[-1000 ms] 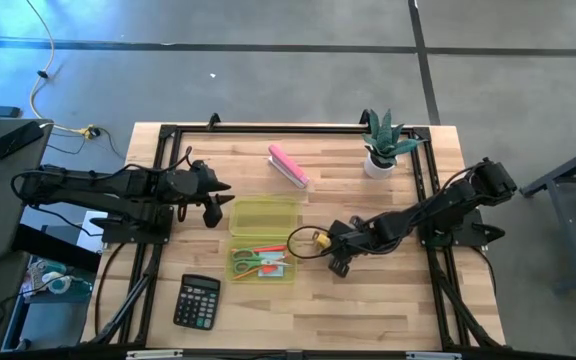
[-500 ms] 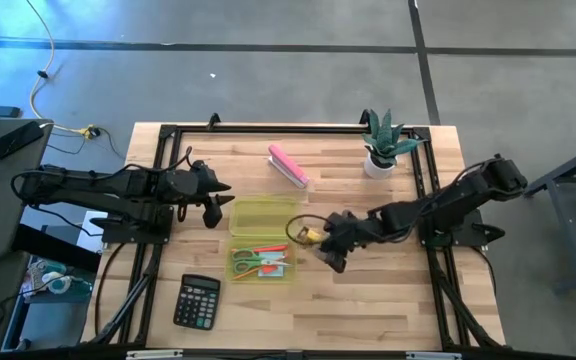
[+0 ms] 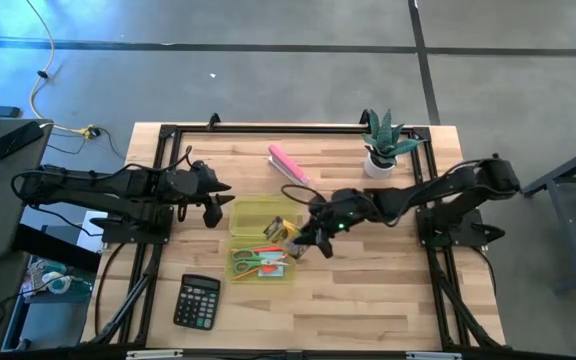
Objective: Pack school essentials
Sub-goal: Put the crayon box into the yellow supply box
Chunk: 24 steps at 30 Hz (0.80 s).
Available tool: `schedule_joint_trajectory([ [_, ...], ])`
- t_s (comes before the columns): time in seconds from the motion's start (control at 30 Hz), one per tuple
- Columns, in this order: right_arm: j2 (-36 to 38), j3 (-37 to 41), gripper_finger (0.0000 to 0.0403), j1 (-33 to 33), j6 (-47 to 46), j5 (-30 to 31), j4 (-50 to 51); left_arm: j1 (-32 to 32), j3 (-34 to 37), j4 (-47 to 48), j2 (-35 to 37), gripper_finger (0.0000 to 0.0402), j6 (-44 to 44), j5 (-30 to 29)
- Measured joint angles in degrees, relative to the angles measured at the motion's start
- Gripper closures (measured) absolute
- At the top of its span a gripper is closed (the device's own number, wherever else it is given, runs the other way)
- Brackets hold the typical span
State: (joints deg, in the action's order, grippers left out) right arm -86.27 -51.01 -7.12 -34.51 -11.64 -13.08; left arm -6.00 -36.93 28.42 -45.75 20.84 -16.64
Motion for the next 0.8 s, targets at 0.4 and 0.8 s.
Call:
schedule_joint_trajectory([
  [0.4, -14.63, -18.81, 0.0312, 0.53, 11.48, -8.11, 16.36, 0.02, 0.0, 0.09, 0.0, 0.0259, 0.0, -0.02],
  [0.8, -25.26, -23.62, 0.0312, 0.56, 12.67, -16.86, 15.05, 0.07, 0.0, 0.16, -0.01, 0.0259, 0.0, -0.02],
])
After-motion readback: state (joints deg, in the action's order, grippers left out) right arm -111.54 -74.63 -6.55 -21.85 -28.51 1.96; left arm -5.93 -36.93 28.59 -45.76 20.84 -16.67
